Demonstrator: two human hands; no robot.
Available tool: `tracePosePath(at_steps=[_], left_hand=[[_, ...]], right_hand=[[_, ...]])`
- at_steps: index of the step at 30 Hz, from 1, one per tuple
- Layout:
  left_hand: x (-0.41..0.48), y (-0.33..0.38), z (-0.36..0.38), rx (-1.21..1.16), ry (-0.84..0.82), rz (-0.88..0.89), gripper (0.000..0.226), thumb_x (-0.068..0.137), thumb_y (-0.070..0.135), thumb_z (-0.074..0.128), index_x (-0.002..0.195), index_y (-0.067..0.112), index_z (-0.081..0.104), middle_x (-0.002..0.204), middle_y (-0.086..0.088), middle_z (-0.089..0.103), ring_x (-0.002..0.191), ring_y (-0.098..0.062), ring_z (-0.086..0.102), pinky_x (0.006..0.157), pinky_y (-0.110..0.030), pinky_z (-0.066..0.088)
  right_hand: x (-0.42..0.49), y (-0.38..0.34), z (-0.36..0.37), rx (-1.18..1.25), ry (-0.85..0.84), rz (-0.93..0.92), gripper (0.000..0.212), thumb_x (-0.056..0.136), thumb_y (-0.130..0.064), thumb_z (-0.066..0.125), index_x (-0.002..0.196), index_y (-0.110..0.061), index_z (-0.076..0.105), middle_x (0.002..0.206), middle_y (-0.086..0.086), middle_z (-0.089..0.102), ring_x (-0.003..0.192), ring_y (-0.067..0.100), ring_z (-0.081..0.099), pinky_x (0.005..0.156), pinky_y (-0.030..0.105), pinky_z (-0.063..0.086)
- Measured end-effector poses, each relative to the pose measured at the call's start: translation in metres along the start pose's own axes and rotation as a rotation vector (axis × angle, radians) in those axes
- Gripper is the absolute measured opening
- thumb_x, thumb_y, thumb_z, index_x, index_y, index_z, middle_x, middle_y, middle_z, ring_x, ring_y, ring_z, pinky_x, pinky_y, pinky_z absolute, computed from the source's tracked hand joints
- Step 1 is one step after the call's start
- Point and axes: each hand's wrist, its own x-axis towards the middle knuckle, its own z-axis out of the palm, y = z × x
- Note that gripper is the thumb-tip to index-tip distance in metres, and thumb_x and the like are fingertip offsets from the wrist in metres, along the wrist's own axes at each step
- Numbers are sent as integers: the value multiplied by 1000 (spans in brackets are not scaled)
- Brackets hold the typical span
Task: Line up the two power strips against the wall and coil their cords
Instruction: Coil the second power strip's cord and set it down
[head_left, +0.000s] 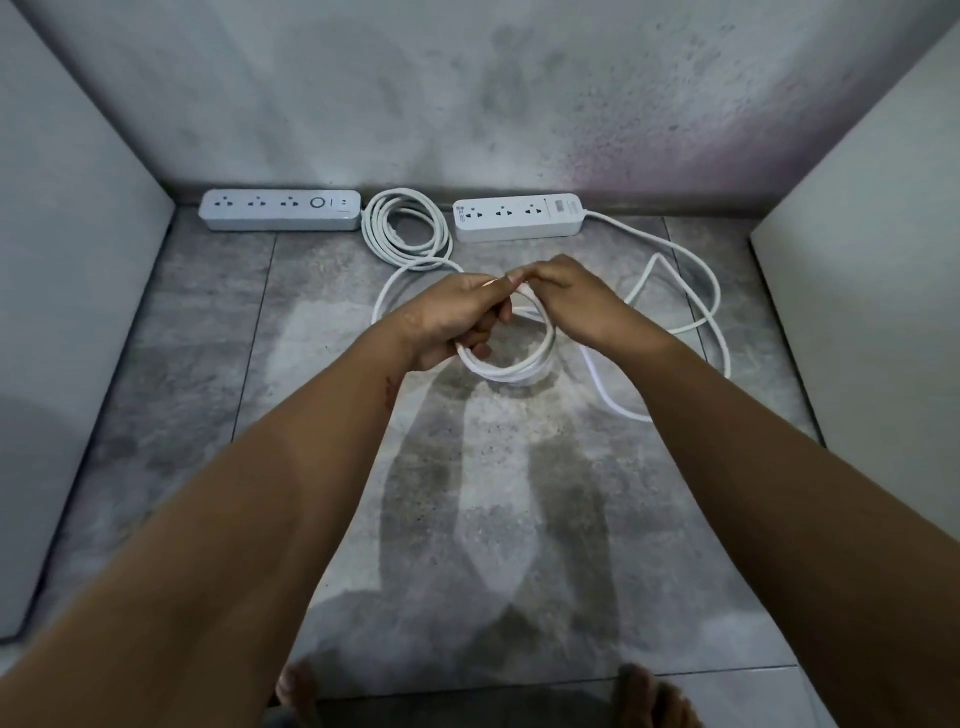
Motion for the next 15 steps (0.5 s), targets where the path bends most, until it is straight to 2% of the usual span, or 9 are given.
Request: tracePosePath(at_steps=[2, 4, 7, 9, 11, 13, 15], left_hand=[[1, 1, 0, -24, 18, 12, 45, 98, 47, 49, 69, 12, 50, 43, 7, 25, 39, -9, 19, 50, -26, 25], [2, 2, 1, -42, 30, 23, 47, 98, 48, 48, 68, 12, 50, 42, 7, 25, 38, -8, 19, 49, -26, 26], [4, 2, 2, -59, 27, 24, 44, 99, 46, 47, 70, 12, 52, 43, 8, 26, 39, -8, 20, 49, -26, 28], [5, 2, 1, -81, 32, 21, 38, 99, 43, 48, 77, 13, 56, 44, 9, 28, 40, -7, 22, 46, -24, 31], [7, 1, -2, -80, 60, 32, 30, 99, 40, 50, 83, 15, 52, 44, 10, 32, 40, -7, 24, 45, -23, 34], [9, 1, -7, -79, 84, 37, 27, 98, 35, 55, 82, 18, 41, 45, 10, 35, 41, -7, 26, 49, -27, 35], [11, 3, -10, -33, 106, 47, 24, 98, 26, 58, 82, 17, 41, 47, 9, 42, 42, -6, 31, 53, -29, 36]], right_hand=[[-4, -6, -4, 155, -55, 65, 43, 103, -38, 35, 93, -18, 72, 83, 6, 67, 70, 9, 57, 68, 29, 43], [-7, -8, -8, 246, -130, 142, 43, 101, -48, 35, 102, -21, 68, 95, 4, 69, 76, 12, 62, 73, 30, 47], [-7, -3, -7, 304, -234, 176, 34, 91, -44, 52, 111, -20, 65, 107, -3, 69, 88, 16, 68, 84, 34, 50], [-7, 2, -5, 310, -226, 192, 36, 87, -42, 63, 115, -20, 61, 104, -1, 71, 88, 16, 69, 76, 29, 51], [-7, 5, -3, 322, -177, 188, 30, 91, -35, 65, 112, -14, 60, 92, 1, 69, 79, 16, 68, 62, 23, 47], [-8, 9, 1, 345, -136, 182, 19, 94, -22, 62, 107, -9, 60, 82, 3, 65, 74, 19, 65, 62, 26, 47], [-9, 12, 5, 376, -110, 178, 11, 96, -14, 58, 105, -8, 60, 79, 3, 63, 68, 17, 63, 63, 27, 49]])
